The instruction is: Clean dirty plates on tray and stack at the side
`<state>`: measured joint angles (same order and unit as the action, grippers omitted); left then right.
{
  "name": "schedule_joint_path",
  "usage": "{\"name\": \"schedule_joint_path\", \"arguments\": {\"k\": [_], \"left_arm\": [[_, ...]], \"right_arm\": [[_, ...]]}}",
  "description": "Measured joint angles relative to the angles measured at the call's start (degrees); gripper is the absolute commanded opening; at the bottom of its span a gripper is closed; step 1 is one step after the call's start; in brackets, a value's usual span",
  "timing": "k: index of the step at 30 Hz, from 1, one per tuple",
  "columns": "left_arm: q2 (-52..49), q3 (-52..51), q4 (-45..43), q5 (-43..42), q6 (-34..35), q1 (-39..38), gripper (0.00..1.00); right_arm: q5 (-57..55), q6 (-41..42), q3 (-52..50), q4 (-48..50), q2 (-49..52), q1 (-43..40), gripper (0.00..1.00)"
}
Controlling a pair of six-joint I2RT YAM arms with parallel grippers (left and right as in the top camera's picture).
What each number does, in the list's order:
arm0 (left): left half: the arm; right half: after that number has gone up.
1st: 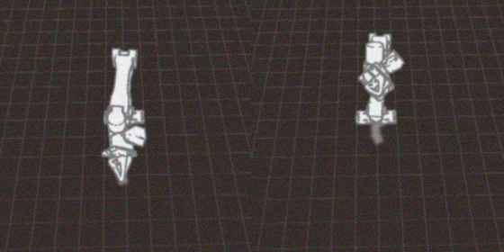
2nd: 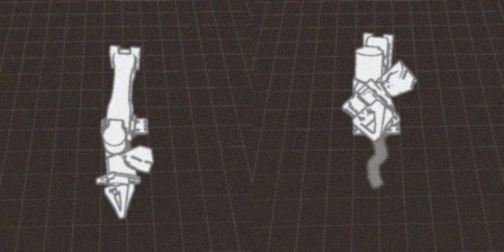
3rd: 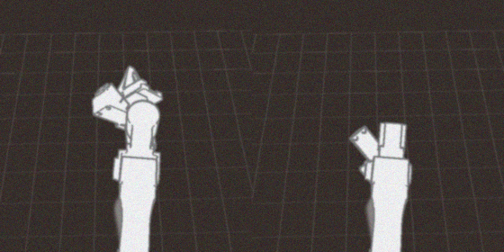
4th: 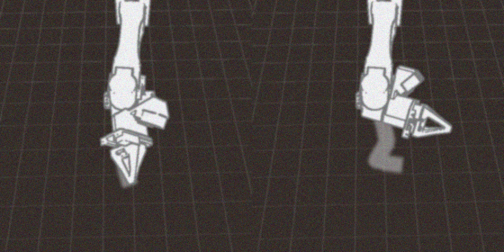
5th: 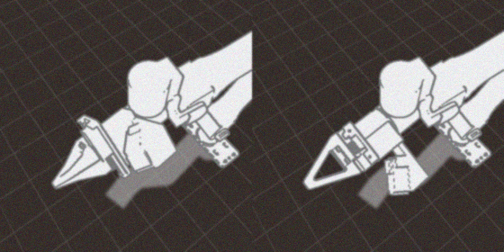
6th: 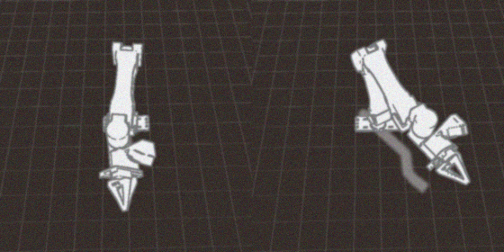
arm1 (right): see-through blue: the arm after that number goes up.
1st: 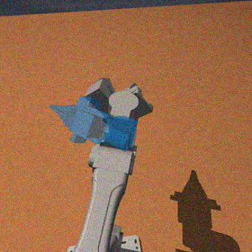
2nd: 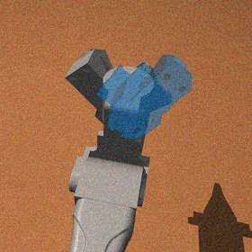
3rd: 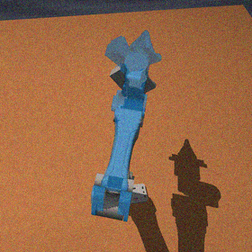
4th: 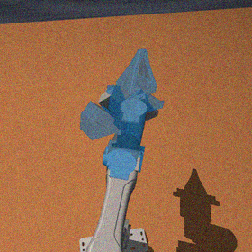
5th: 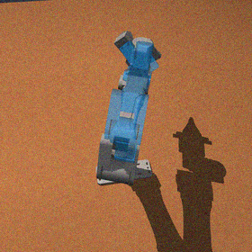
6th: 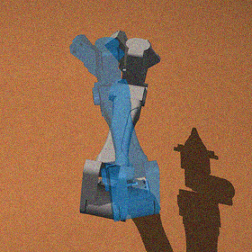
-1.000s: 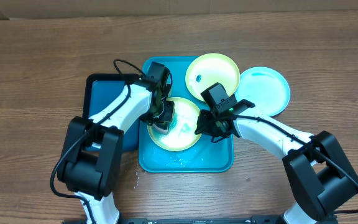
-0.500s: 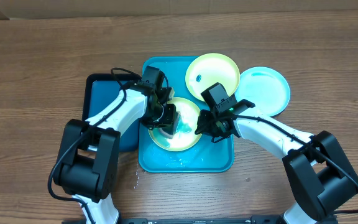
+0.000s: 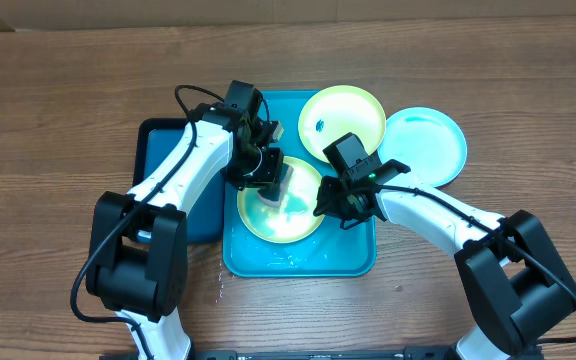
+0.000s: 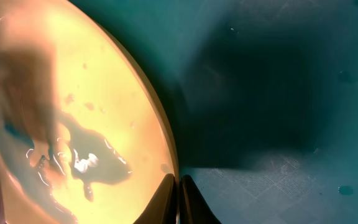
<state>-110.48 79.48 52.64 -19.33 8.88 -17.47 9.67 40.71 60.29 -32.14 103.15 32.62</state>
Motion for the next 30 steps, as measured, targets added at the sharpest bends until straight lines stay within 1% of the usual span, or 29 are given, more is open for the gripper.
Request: {"name": "schedule_joint_path", "arguments": {"k": [5, 10, 12, 13, 15, 17, 19, 24, 26, 28, 30], "left_arm": [[0.0, -4.3, -4.2, 5.3, -0.1, 0.0, 0.04], [0.3, -9.7, -10.8, 6.1, 0.0, 0.0, 0.04], [1.3, -11.0, -12.2, 6.1, 0.1, 0.0, 0.1], [1.6, -11.5, -12.5, 6.1, 0.1, 0.0, 0.15], [1.6, -11.6, -12.5, 5.9, 0.2, 0.0, 0.19], [1.6, -11.3, -11.2, 5.7, 0.3, 0.0, 0.19], [1.6, -10.5, -9.0, 5.4, 0.3, 0.0, 0.23], [1.5, -4.6, -0.4, 4.5, -0.5, 0.0, 0.45], [1.4, -0.7, 2.4, 4.7, -0.5, 0.0, 0.5], [1.4, 2.7, 4.6, 5.2, -0.5, 0.0, 0.49], [1.4, 5.1, 6.3, 6.4, -0.5, 0.0, 0.43]], "right_arm": [[0.0, 0.0, 0.0, 0.0, 0.0, 0.0, 0.04], [0.0, 0.0, 0.0, 0.1, 0.0, 0.0, 0.04], [0.0, 0.0, 0.0, 0.1, 0.0, 0.0, 0.04], [0.0, 0.0, 0.0, 0.0, 0.0, 0.0, 0.04], [0.0, 0.0, 0.0, 0.1, 0.0, 0.0, 0.04], [0.1, 0.0, 0.0, 0.0, 0.0, 0.0, 0.04], [0.4, 0.0, 0.0, 0.0, 0.0, 0.0, 0.04], [0.5, 0.0, 0.0, 0.0, 0.0, 0.0, 0.04], [0.4, 0.0, 0.0, 0.0, 0.0, 0.0, 0.04], [0.4, 0.0, 0.0, 0.0, 0.0, 0.0, 0.04], [0.4, 0.0, 0.0, 0.0, 0.0, 0.0, 0.04]]}}
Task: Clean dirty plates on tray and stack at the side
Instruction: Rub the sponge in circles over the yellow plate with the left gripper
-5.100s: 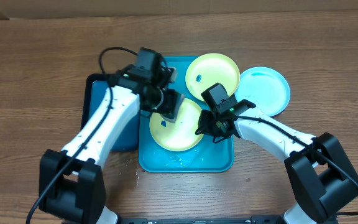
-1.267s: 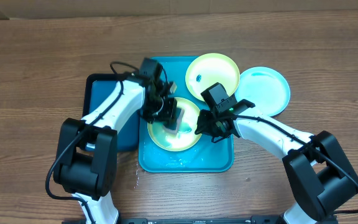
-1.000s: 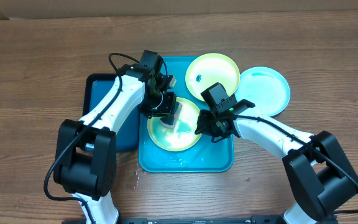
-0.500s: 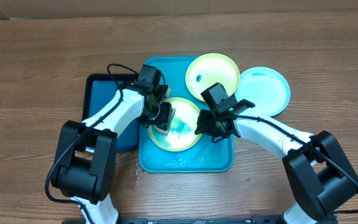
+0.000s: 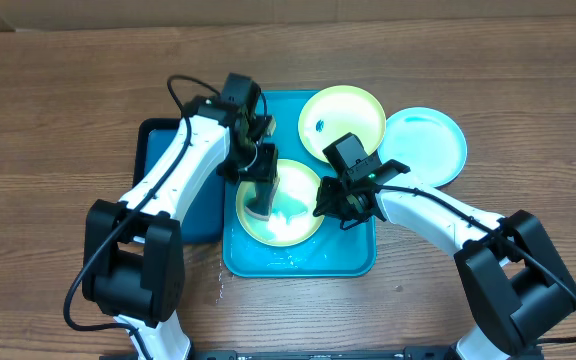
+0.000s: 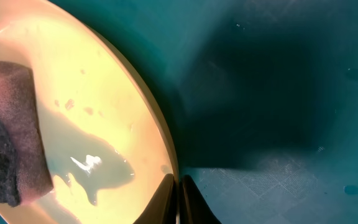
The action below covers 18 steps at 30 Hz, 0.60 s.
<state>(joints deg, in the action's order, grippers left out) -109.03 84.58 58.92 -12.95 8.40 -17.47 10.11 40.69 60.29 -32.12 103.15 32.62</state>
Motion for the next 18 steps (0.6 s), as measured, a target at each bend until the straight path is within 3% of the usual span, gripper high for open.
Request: {"name": "schedule_joint_path", "arguments": {"k": [8, 12, 18], "left_arm": [[0.0, -1.3, 0.5, 3.4, 0.0, -0.1, 0.37], [0.0, -6.3, -3.8, 3.9, 0.1, -0.6, 0.22], [0.0, -13.0, -9.9, 4.3, 0.0, -2.7, 0.26]], "right_arm": [[0.0, 0.0, 0.0, 0.0, 0.0, 0.0, 0.04], [0.0, 0.0, 0.0, 0.0, 0.0, 0.0, 0.04], [0.0, 0.0, 0.0, 0.0, 0.0, 0.0, 0.04]]}}
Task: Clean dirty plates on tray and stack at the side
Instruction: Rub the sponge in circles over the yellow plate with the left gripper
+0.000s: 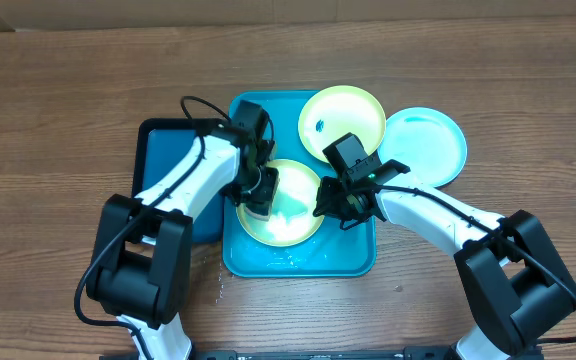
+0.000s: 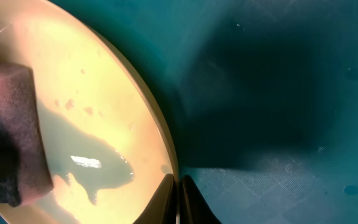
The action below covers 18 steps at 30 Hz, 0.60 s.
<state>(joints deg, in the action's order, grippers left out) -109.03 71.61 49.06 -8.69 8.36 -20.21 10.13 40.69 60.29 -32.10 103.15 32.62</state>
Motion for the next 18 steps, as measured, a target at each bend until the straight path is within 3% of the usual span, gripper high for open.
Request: {"name": "schedule_joint_path", "arguments": {"k": [3, 11, 18], "left_arm": [[0.0, -0.9, -1.5, 0.7, 0.2, -0.5, 0.04], [0.0, -1.1, -1.3, 3.2, 0.2, -0.8, 0.04], [-0.1, 4.7, 4.6, 5.4, 0.2, -0.8, 0.04]], "right_arm": [[0.0, 0.0, 0.0, 0.0, 0.0, 0.0, 0.04], [0.0, 0.0, 0.0, 0.0, 0.0, 0.0, 0.04], [0.2, 0.0, 0.0, 0.0, 0.0, 0.0, 0.04]]}}
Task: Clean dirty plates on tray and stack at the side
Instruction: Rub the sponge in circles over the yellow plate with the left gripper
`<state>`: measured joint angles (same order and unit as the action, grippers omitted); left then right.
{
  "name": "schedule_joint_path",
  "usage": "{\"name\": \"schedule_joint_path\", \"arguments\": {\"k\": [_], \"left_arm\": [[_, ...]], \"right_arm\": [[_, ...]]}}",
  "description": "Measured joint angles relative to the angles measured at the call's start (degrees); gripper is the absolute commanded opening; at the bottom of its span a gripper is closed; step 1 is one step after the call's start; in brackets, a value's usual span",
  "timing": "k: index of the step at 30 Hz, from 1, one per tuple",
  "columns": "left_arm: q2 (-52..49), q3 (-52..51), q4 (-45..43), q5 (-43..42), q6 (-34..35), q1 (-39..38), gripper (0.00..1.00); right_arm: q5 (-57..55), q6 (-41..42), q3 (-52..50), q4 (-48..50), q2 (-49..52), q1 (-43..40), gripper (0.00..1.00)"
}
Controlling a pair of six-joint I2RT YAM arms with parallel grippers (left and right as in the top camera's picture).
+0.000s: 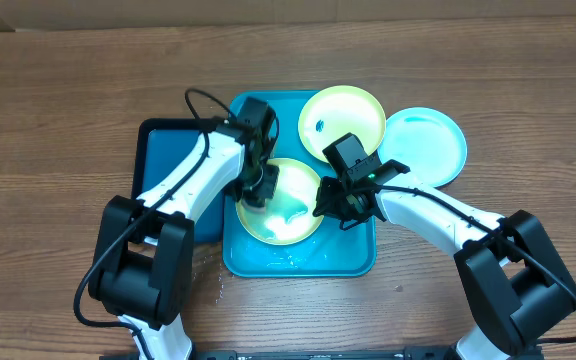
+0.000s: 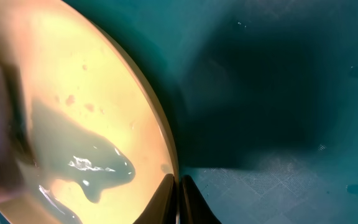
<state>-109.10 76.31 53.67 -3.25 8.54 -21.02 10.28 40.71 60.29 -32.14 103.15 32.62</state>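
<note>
A yellow-green plate (image 1: 286,212) lies in the teal tray (image 1: 303,258) with a watery puddle (image 2: 82,163) on it. My left gripper (image 1: 258,186) is down on the plate's left part, shut on a sponge that shows only as a blur at the left edge of the right wrist view. My right gripper (image 2: 178,186) is shut on the plate's right rim (image 2: 160,124), one finger inside and one outside. A second yellow-green plate (image 1: 342,122) with a dark smear rests on the tray's far right corner.
A light blue plate (image 1: 426,146) lies on the wooden table right of the tray, partly under the second yellow-green plate. A dark blue tray (image 1: 160,150) sits left of the teal one, under my left arm. Water has spilled by the teal tray's near left corner (image 1: 220,285).
The sponge in my left gripper has shifted toward the plate's left edge and now shows blurred. The puddle's outline has changed a little. My right gripper still pinches the rim in the same spot.
First my left gripper held the sponge over the plate's middle. Then the sponge stood on the plate's left half, beside a puddle, and stayed about there. Now it is further left. My right gripper kept the plate's rim pinched throughout, and the plate has not moved.
</note>
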Motion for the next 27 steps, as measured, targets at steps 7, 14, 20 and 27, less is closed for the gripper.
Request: {"name": "schedule_joint_path", "arguments": {"k": [7, 14, 20, 27], "left_arm": [[0.0, 4.7, 0.8, 0.6, 0.0, 0.0, 0.04], [0.0, 1.8, -2.4, 1.6, 0.0, 0.0, 0.04], [0.0, -5.6, -11.2, 1.8, 0.0, 0.0, 0.04], [2.1, -11.2, -18.3, 1.1, 0.0, 0.0, 0.04]], "right_arm": [[0.0, 0.0, 0.0, 0.0, 0.0, 0.0, 0.04], [0.0, 0.0, 0.0, 0.0, 0.0, 0.0, 0.04], [0.0, 0.0, 0.0, 0.1, 0.0, 0.0, 0.04], [0.0, 0.0, 0.0, 0.0, 0.1, 0.0, 0.04]]}}
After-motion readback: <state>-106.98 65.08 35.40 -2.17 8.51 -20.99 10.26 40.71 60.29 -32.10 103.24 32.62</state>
